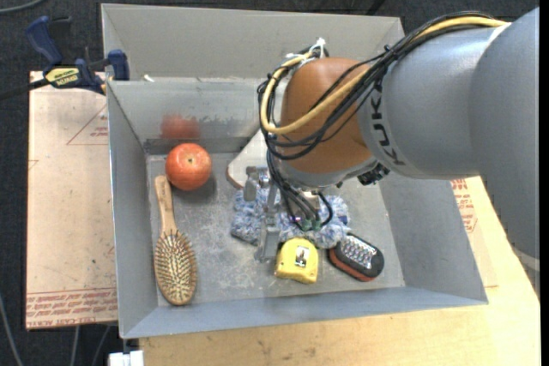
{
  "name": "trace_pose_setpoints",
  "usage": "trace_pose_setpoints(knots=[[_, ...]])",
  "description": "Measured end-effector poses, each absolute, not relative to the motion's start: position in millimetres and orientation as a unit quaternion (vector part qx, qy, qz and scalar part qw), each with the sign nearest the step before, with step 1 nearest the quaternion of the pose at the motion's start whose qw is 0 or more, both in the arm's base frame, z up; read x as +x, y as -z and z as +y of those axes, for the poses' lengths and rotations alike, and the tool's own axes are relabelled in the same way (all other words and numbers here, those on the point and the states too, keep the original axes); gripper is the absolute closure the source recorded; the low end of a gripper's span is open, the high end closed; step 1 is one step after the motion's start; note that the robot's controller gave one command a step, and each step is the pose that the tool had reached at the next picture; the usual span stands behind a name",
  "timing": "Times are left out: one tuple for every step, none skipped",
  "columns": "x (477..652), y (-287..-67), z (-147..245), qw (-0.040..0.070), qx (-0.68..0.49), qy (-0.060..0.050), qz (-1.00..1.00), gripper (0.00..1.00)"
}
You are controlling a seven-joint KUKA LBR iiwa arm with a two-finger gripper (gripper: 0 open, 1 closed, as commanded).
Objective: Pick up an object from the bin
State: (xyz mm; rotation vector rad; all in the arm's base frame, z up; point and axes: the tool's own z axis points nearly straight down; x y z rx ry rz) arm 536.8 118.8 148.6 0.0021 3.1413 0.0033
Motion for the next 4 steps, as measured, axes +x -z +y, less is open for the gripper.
trace_pose_setpoints(knots=[[536.7,-149,119,0.0,0.001,-0.001,1.0,0.0],[582.2,-140,22,0.001,0.142,-0.001,0.99,1.0],[582.1,-140,22,0.001,0.141,-0.001,0.99,0.0],[582.1,-140,22,0.001,0.141,-0.001,0.99,0.0]])
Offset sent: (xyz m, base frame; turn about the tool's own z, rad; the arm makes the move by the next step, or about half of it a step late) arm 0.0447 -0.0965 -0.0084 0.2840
